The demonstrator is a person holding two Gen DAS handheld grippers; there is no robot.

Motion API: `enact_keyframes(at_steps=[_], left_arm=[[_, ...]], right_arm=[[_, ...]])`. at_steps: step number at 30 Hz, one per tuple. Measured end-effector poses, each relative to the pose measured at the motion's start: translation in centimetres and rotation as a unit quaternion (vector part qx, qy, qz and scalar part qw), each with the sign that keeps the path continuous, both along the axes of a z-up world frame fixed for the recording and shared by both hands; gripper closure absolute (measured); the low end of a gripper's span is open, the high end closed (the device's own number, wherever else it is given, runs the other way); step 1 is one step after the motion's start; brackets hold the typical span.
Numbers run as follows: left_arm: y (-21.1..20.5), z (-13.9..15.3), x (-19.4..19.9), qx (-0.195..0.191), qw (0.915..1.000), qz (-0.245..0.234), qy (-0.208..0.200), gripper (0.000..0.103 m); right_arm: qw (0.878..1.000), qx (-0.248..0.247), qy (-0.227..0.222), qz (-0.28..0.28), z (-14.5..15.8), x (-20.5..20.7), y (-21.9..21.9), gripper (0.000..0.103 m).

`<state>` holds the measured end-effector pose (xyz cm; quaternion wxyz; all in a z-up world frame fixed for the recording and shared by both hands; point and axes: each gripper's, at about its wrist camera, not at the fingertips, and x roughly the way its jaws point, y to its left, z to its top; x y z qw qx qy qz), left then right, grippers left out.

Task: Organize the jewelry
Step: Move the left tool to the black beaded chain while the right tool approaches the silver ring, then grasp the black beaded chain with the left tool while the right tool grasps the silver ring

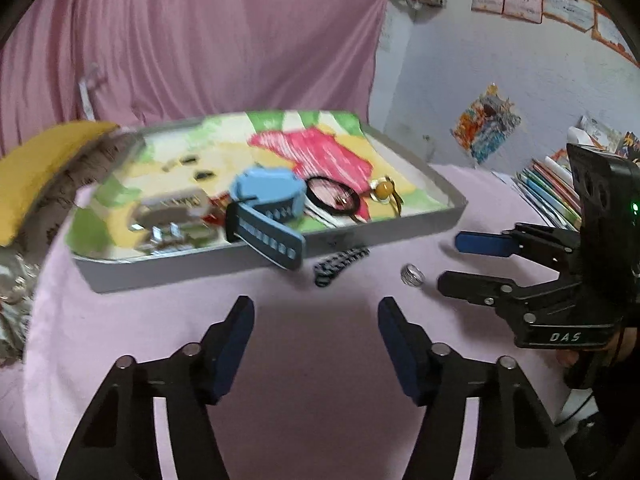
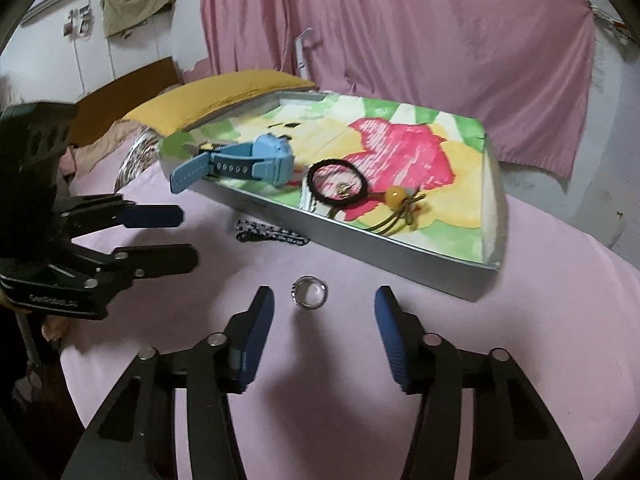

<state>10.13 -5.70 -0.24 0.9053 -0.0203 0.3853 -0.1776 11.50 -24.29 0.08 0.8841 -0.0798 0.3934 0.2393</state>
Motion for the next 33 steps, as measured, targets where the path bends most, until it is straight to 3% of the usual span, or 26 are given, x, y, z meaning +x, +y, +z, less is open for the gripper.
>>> enact_keyframes(at_steps=[4, 12, 22, 25, 26, 33], left_arm=[[-0.4, -0.4, 1.0, -0.003, 0.9997, -0.009, 0.025, 0.050], [-1.7, -0.1, 2.7, 0.024, 0.9994, -0.017, 0.016, 0.058], [-2.6, -0.5, 4.0, 0.017, 0.9991, -0.020, 0.032, 0.061], [-2.8, -0.8, 4.3, 0.019, 0.9989, -0.019, 0.038, 0.074], [-3.0, -0.9, 4.4, 0.022, 0.9987, -0.021, 0.042, 0.083], [-3.8, -0.7, 3.7, 0.033, 0.9982, -0.035, 0.035, 0.088]], right_arm=[[1.000, -0.007, 0.013, 0.012, -0.4, 0.4, 0.7, 0.068], [0.999, -0.013, 0.023, 0.021, -0.6, 1.0, 1.4, 0.086], [0.999, -0.013, 0.023, 0.024, -0.6, 1.4, 1.4, 0.088], [0.999, -0.018, 0.018, 0.023, -0.6, 1.1, 1.2, 0.096], [0.999, -0.019, 0.020, 0.022, -0.7, 1.1, 1.0, 0.097], [0.999, -0.020, 0.026, 0.012, -0.8, 1.1, 0.2, 0.099]])
